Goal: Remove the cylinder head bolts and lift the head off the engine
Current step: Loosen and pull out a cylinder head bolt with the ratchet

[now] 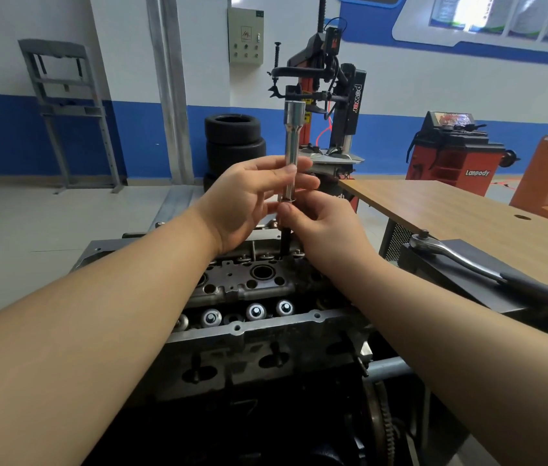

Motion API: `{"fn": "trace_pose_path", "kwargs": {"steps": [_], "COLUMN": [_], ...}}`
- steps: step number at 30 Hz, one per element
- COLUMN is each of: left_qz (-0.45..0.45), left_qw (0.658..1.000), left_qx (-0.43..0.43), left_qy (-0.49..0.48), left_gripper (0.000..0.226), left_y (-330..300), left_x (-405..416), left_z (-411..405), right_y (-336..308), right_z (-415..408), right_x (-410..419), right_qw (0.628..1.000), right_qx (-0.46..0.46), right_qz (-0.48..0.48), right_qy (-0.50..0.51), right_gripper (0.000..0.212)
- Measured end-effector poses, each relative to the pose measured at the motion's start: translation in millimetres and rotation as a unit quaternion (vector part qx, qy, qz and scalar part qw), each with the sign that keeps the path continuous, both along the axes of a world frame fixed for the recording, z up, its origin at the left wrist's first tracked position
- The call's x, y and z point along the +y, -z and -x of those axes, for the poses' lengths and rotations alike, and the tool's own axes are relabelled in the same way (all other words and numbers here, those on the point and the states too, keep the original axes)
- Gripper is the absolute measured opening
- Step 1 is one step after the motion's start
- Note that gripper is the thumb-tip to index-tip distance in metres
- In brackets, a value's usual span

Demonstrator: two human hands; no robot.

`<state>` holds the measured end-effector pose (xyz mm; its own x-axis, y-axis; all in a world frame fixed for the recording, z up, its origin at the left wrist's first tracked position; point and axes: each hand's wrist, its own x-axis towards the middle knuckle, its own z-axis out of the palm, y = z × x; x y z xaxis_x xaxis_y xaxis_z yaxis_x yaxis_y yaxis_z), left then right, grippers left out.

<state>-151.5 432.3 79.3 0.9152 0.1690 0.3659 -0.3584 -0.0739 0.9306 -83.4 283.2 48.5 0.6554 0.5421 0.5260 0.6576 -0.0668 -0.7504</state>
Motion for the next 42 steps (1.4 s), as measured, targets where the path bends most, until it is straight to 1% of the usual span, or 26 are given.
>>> {"fn": "trace_pose_path", "kwargs": {"steps": [2,4,5,7,9,12,13,16,18,20,22,23,26,27,29,31,32,35,37,39,40,42], "left_qz": [-0.001,-0.008,-0.016,-0.031,-0.039,-0.028,-0.023,-0.033,-0.039,-0.045,-0.048,-0.049,-0.027,-0.020,-0.036,-0.056,-0.055,-0.050,-0.056,-0.046,-0.039,-0.041], "left_qw": [1.000,1.000,0.999,0.997,0.995,0.998,0.999,0.998,0.996,0.994,0.992,0.992,0.997,0.998,0.997,0.995,0.994,0.993,0.994,0.997,0.998,0.998], "left_qx": [-0.003,-0.013,-0.020,-0.039,-0.052,-0.031,-0.022,-0.023,-0.039,-0.059,-0.067,-0.064,-0.044,-0.037,-0.036,-0.043,-0.050,-0.065,-0.057,-0.041,-0.034,-0.031], "left_qy": [0.004,-0.008,-0.021,-0.055,-0.077,-0.052,-0.040,-0.049,-0.067,-0.084,-0.098,-0.098,-0.061,-0.054,-0.061,-0.075,-0.079,-0.082,-0.071,-0.050,-0.042,-0.048], "left_gripper": [0.027,0.022,0.023,0.034,0.037,0.025,0.023,0.024,0.028,0.034,0.038,0.038,0.024,0.023,0.024,0.021,0.023,0.032,0.034,0.033,0.030,0.028], "left_y": [1.0,1.2,1.0,1.0,0.7,1.2,1.4,1.3,0.4,-0.9,-2.1,-2.5,-1.6,-1.3,-0.7,-1.2,-1.6,-2.0,-2.0,-1.2,-0.7,0.0], "left_x": [1.2,0.5,-0.6,-1.4,-1.6,-0.5,-0.1,-0.9,-2.7,-3.7,-4.5,-4.5,-2.5,-1.9,-1.3,-2.0,-2.7,-4.0,-5.3,-4.5,-3.4,-2.4], "left_z": [0.1,-0.2,0.0,0.2,-0.3,-2.2,-2.1,-0.9,0.5,0.8,0.9,0.7,-0.4,-0.3,0.4,1.4,2.0,0.9,0.1,-0.2,-0.2,0.4], "right_y": [-0.6,-0.9,-0.7,-0.6,0.2,-1.9,-2.6,-3.3,-3.1,-2.4,-1.2,-0.7,-0.4,-0.6,-0.6,-1.6,-2.1,-1.0,-0.2,-0.6,-1.0,-1.1], "right_z": [1.6,2.6,2.1,0.9,0.2,3.4,4.4,5.4,5.0,4.0,1.5,0.9,0.3,0.5,0.4,1.2,1.9,1.6,1.1,0.8,0.8,1.4], "right_x": [2.1,3.8,3.7,2.4,1.0,0.4,0.4,0.0,1.0,1.9,2.0,1.7,1.3,1.0,1.0,1.0,0.8,1.7,1.4,-0.4,-1.5,-3.2], "right_qw": [1.000,0.999,0.999,0.998,0.998,0.998,0.998,0.999,1.000,0.999,0.998,0.998,0.998,0.999,0.999,0.999,0.999,1.000,0.999,1.000,1.000,1.000], "right_qx": [0.023,0.048,0.048,0.038,0.024,-0.011,-0.016,0.002,0.019,0.031,0.021,0.010,-0.011,-0.014,0.000,0.035,0.041,0.016,0.001,-0.002,-0.002,0.011], "right_qz": [0.004,0.002,0.003,0.013,0.021,0.033,0.038,0.038,0.020,0.009,0.011,0.013,0.024,0.030,0.035,0.016,0.007,0.007,0.001,-0.005,-0.006,-0.013], "right_qy": [-0.013,-0.008,0.008,0.050,0.059,0.043,0.036,0.015,0.008,0.029,0.056,0.061,0.048,0.042,0.024,-0.002,-0.010,0.019,0.038,0.025,0.017,0.002], "right_gripper": [0.013,0.026,0.032,0.036,0.031,0.014,0.013,0.018,0.015,0.023,0.029,0.028,0.015,0.013,0.016,0.020,0.019,0.024,0.022,0.011,0.010,0.015]}}
